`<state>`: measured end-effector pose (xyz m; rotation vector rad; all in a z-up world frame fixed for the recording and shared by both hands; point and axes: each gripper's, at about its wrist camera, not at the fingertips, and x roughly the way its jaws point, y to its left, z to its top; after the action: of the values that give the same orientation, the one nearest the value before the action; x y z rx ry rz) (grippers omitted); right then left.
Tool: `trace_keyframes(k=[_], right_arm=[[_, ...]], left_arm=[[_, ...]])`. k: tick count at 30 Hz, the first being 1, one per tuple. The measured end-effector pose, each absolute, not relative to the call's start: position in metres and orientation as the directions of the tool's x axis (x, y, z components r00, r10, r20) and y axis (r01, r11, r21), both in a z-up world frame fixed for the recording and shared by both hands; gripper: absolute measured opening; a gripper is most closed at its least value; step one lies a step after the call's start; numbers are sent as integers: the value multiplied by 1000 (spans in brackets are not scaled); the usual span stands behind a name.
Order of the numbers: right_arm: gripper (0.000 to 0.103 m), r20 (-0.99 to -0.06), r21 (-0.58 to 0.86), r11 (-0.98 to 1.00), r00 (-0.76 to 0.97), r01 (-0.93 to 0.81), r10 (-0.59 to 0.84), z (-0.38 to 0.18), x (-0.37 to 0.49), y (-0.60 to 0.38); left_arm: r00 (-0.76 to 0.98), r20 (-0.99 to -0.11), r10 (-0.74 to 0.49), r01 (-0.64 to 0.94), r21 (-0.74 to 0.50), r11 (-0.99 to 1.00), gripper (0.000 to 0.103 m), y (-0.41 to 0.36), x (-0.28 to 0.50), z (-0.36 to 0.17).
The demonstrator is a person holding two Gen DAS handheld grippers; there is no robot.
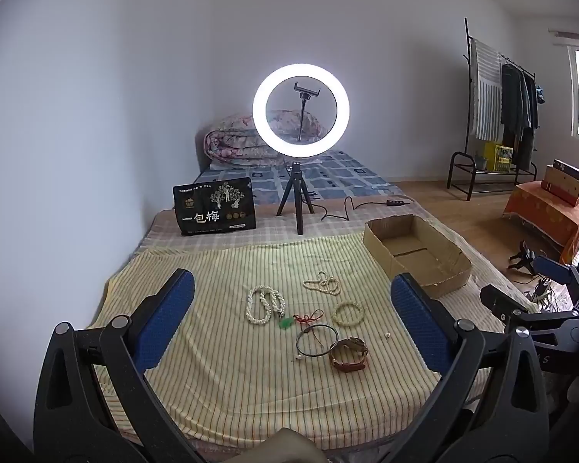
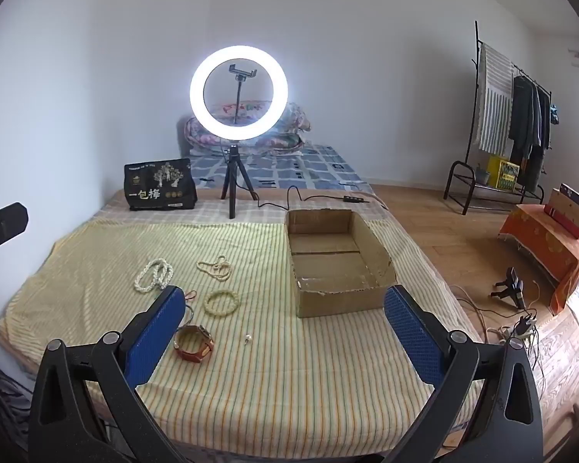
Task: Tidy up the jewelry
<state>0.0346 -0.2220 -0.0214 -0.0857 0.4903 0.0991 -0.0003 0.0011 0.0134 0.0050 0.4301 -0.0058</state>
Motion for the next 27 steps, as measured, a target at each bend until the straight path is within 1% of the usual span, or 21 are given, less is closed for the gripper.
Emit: trace_keyframes(k=[7, 8, 20, 27], right_arm=[[102, -472, -59, 992, 879, -114, 73, -20, 32, -224], [102, -472, -59, 992, 879, -115, 74, -20, 32, -224], [102, -470, -61, 991, 880, -116, 74, -18, 32, -223], [102, -470, -62, 991, 880, -116, 74, -18, 32, -223]], left_arm=[[908, -418, -8, 10, 2, 1000, 103, 3, 5, 23], [910, -414, -6, 8, 3, 1000, 103, 0, -1, 16], [913, -409, -13, 15, 2, 1000, 103, -9, -3, 24], [911, -411, -14, 16, 1, 1000, 103, -15, 1, 36]])
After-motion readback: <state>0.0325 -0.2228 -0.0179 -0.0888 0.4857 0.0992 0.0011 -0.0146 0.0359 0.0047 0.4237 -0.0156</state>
